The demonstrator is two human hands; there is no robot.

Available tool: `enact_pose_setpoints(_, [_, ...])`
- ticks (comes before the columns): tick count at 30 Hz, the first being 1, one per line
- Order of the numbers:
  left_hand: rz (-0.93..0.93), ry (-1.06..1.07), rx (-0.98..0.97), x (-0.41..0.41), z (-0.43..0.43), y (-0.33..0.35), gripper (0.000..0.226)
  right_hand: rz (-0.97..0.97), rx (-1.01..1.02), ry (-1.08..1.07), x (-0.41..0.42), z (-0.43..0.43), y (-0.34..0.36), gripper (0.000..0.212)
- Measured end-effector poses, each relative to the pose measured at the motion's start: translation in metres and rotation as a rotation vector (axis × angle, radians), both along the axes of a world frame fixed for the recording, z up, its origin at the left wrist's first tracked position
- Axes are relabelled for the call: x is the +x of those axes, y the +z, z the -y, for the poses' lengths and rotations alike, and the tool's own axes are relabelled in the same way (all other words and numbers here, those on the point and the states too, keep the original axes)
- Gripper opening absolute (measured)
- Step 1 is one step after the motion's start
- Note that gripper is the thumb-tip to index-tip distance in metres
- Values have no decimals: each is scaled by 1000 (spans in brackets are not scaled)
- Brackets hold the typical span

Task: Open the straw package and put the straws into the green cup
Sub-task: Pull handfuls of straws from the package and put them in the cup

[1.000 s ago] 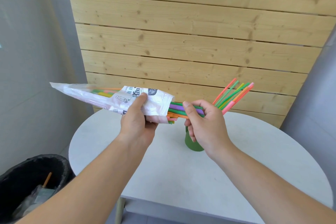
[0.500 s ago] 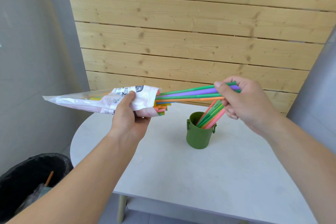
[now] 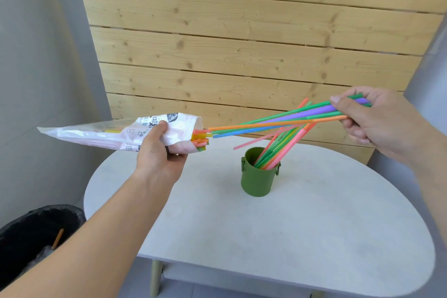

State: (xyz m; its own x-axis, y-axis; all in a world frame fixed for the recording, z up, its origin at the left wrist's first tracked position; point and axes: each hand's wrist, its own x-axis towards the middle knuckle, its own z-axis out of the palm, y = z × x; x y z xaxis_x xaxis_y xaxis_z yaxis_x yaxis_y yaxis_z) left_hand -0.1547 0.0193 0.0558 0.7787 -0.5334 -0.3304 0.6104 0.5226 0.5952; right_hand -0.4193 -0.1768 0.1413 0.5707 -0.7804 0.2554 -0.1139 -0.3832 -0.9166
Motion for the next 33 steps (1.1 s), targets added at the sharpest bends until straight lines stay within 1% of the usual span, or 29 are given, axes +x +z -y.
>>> enact_pose_setpoints(3, [31,-14,-16,-6,1,1,11,-65,-26,-56,-14,8,7,25])
enact_pose_setpoints(6, [74,-44,-8,-16,2,4,15,-139,-49,-95,-24,15,9,25])
enact_pose_setpoints(10, [108,-68,-6,-23,3,6,14,-224,-55,-133,-28,20,5,24])
enact_pose_setpoints(15, [140,-91,20,-24,4,5,17,-310,-131,-173,-28,22,3,24])
enact_pose_setpoints(21, [151,-98,5,-27,3,6,18,-390,-154,-142,-26,24,3,24])
enact_pose_setpoints(23, [155,-99,5,-27,3,6,17,-376,-147,-113,-27,25,4,23])
enact_pose_setpoints(26, [162,-107,6,-26,3,6,18,-300,-161,-118,-32,29,10,19])
enact_pose_setpoints(28, [159,-96,11,-25,3,5,17,-268,-171,-114,-36,32,12,21])
enact_pose_setpoints(33, [154,-97,13,-26,3,6,17,-215,-142,-103,-43,35,14,45])
